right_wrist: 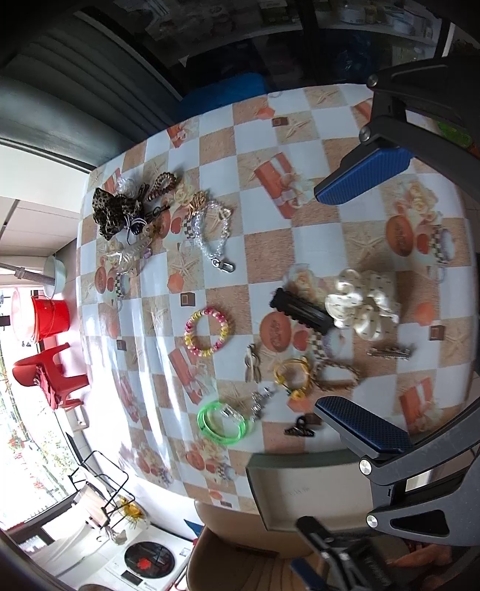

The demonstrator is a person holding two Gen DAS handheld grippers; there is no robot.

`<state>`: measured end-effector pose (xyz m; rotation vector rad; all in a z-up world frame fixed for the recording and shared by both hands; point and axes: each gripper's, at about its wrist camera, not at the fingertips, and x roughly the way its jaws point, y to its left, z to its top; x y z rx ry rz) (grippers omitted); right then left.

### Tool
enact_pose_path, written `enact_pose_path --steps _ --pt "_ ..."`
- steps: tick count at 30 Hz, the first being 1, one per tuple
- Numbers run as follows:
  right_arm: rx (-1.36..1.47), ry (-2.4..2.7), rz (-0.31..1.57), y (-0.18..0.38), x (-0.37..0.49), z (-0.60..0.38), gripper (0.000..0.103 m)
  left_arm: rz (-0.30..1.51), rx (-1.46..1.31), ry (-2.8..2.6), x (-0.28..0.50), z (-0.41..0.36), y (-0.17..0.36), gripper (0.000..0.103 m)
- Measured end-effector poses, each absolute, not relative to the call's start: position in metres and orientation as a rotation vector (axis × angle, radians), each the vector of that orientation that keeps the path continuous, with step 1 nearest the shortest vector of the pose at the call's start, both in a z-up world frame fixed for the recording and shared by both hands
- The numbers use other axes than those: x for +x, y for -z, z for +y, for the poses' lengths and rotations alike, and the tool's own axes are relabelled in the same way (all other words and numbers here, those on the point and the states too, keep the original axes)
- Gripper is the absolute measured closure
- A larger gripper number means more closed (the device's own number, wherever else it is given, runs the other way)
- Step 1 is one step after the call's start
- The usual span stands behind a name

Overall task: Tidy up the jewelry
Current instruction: 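Grasp the green bangle with the left tool while the right tool grasps the beaded bracelet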

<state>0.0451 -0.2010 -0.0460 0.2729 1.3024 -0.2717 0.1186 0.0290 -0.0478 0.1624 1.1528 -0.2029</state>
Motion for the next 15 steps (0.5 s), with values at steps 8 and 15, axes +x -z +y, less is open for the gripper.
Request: enact_pose_path --steps 8,15 --pt "0.235 0.237 1.363 0.090 0.101 -0.226 0.000 1.177 0.166 0.165 0.185 0.007 0.083 0.000" --pt "0.220 0.212 1.406 0.132 0.149 -0.241 0.000 1.225 0.194 0.173 0.233 -0.017 0.124 0.004"
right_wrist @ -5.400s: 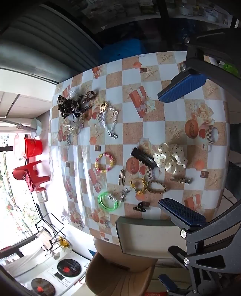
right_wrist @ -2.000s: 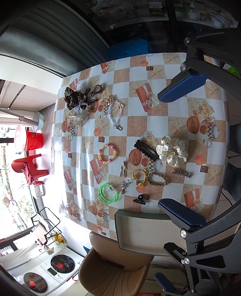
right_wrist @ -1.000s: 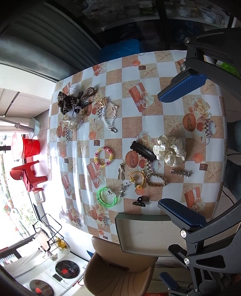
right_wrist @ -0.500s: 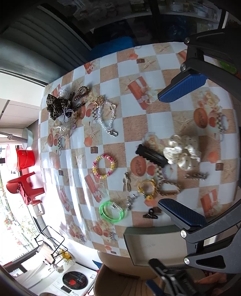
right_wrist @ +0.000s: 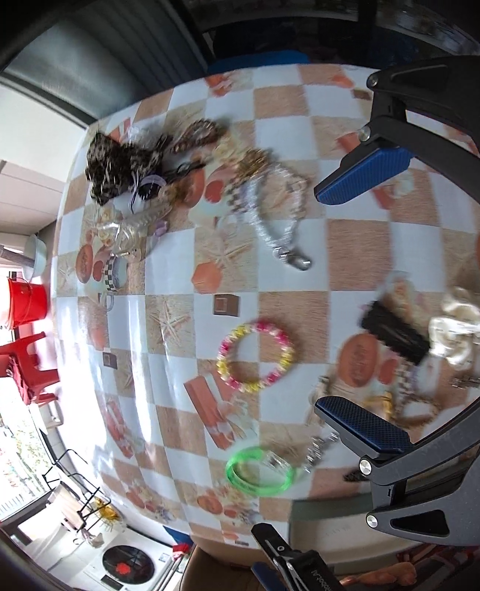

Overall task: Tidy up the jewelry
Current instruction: 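Grasp the green bangle with the left tool while the right tool grasps the beaded bracelet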

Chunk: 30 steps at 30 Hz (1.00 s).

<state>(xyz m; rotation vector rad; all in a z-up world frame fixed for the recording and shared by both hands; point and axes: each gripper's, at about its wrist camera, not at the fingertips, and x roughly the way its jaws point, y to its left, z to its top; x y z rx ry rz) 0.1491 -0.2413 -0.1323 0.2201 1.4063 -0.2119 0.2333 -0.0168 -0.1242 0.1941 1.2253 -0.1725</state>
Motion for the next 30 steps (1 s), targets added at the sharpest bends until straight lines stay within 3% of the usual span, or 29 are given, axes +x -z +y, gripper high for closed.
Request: enact_pose_path --steps 3,6,8,12,16,20,24,26,28,30 --pt "0.204 0.206 1.413 0.150 0.167 -0.244 0.000 1.248 0.204 0.174 0.248 -0.021 0.141 0.004" --pt "0.188 0.207 1.426 0.165 0.180 -0.246 0.000 1.282 0.213 0.166 0.258 -0.023 0.158 0.016" --pt "0.172 0.207 1.432 0.173 0.185 -0.245 0.000 1.310 0.209 0.163 0.261 -0.021 0.168 0.017" --pt "0.139 0.193 1.449 0.188 0.190 -0.240 0.011 1.335 0.217 0.171 0.262 -0.023 0.180 0.017" --pt "0.106 0.176 1.467 0.201 0.192 -0.232 0.026 1.373 0.234 0.193 0.261 -0.027 0.191 0.030" --pt "0.106 0.163 1.437 0.201 0.191 -0.229 0.030 1.373 0.214 0.208 0.261 -0.030 0.194 0.030" --pt "0.124 0.145 1.427 0.200 0.186 -0.224 0.038 1.376 0.193 0.240 0.258 -0.034 0.192 0.048" --pt "0.127 0.134 1.425 0.200 0.184 -0.222 0.041 1.368 0.196 0.254 0.255 -0.039 0.191 0.063" --pt "0.115 0.121 1.417 0.197 0.186 -0.217 0.065 1.369 0.195 0.270 0.250 -0.048 0.189 0.089" --pt "0.107 0.106 1.419 0.197 0.188 -0.214 0.083 1.377 0.182 0.276 0.247 -0.052 0.187 0.093"
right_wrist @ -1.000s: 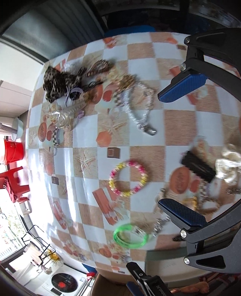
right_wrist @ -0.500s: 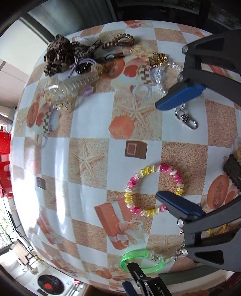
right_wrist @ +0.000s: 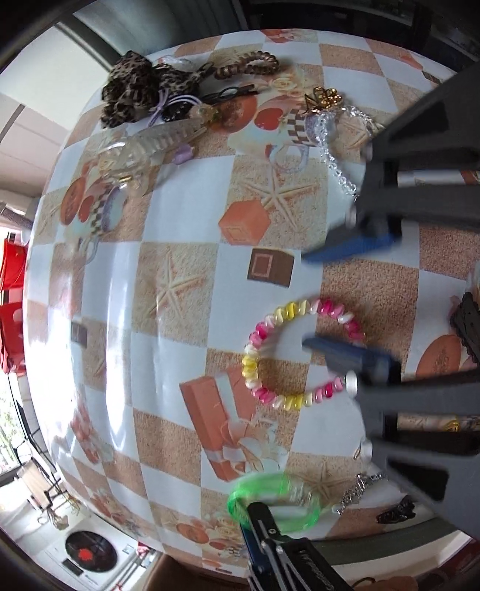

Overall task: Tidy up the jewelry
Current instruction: 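Grasp the green bangle with the left tool while the right tool grasps the beaded bracelet, then carry both bracelets into the white tray and open both tools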

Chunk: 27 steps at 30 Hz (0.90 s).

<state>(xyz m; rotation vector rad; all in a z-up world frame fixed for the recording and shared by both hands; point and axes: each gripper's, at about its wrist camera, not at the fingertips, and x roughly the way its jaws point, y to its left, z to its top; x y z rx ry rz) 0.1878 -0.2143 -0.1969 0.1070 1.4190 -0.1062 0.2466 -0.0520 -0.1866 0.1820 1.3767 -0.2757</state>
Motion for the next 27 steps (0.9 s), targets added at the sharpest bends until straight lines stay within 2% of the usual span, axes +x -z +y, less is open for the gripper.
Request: enact_pose_path --steps 1,14,27 --pt "0.106 0.106 1.421 0.197 0.188 -0.213 0.094 1.379 0.174 0.278 0.245 -0.055 0.186 0.094" --pt "0.275 0.093 1.371 0.156 0.180 -0.248 0.094 1.324 0.068 0.258 0.215 -0.059 0.139 0.094" --pt "0.269 -0.045 1.308 0.100 0.164 -0.229 0.094 1.223 -0.121 0.097 0.166 0.028 0.088 0.094"
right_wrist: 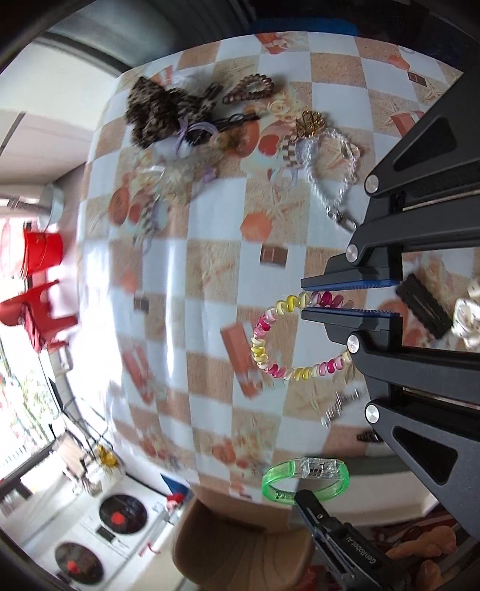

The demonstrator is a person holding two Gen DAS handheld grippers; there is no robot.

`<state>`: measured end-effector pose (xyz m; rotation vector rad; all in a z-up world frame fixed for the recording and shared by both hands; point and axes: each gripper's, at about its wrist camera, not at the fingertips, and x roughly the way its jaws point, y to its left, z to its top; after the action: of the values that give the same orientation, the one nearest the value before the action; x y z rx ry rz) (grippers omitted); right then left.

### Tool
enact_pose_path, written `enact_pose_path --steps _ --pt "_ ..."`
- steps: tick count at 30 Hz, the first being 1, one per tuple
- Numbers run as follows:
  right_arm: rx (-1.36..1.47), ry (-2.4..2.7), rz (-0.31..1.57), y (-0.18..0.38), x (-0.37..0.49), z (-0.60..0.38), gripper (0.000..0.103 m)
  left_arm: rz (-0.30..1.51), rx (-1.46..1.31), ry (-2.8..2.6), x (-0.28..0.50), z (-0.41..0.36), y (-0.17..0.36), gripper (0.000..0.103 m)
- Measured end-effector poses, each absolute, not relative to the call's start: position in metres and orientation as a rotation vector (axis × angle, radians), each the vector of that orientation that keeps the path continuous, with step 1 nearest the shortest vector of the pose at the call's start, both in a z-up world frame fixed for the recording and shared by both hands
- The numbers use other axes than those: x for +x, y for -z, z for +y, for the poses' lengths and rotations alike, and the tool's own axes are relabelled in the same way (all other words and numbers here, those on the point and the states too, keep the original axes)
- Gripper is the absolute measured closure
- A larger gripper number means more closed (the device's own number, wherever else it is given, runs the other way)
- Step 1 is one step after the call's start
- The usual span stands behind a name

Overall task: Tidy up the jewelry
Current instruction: 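Carry both bracelets into the white tray and open both tools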

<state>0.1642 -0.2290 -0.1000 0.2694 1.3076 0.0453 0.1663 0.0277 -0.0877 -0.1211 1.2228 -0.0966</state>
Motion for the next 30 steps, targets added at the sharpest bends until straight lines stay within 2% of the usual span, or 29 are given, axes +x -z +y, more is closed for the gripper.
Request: enact_pose_path --steps 7,16,22,30 --pt "0.274 -0.168 1.288 0.078 0.158 -0.153 0.094 1.218 -0.170 -0.039 0.122 0.107 0.089 0.094" --pt "0.221 -0.356 1.328 0.092 0.164 -0.015 0.094 1.269 -0.251 -0.201 0.081 0.202 0.123 0.094" --pt "0.186 -0.424 1.376 0.121 0.178 0.050 0.094 1.301 -0.258 -0.237 0.075 0.217 0.155 0.094" --pt "0.133 -0.436 1.433 0.160 0.194 0.089 0.094 1.329 -0.245 -0.257 0.078 0.219 0.183 0.094"
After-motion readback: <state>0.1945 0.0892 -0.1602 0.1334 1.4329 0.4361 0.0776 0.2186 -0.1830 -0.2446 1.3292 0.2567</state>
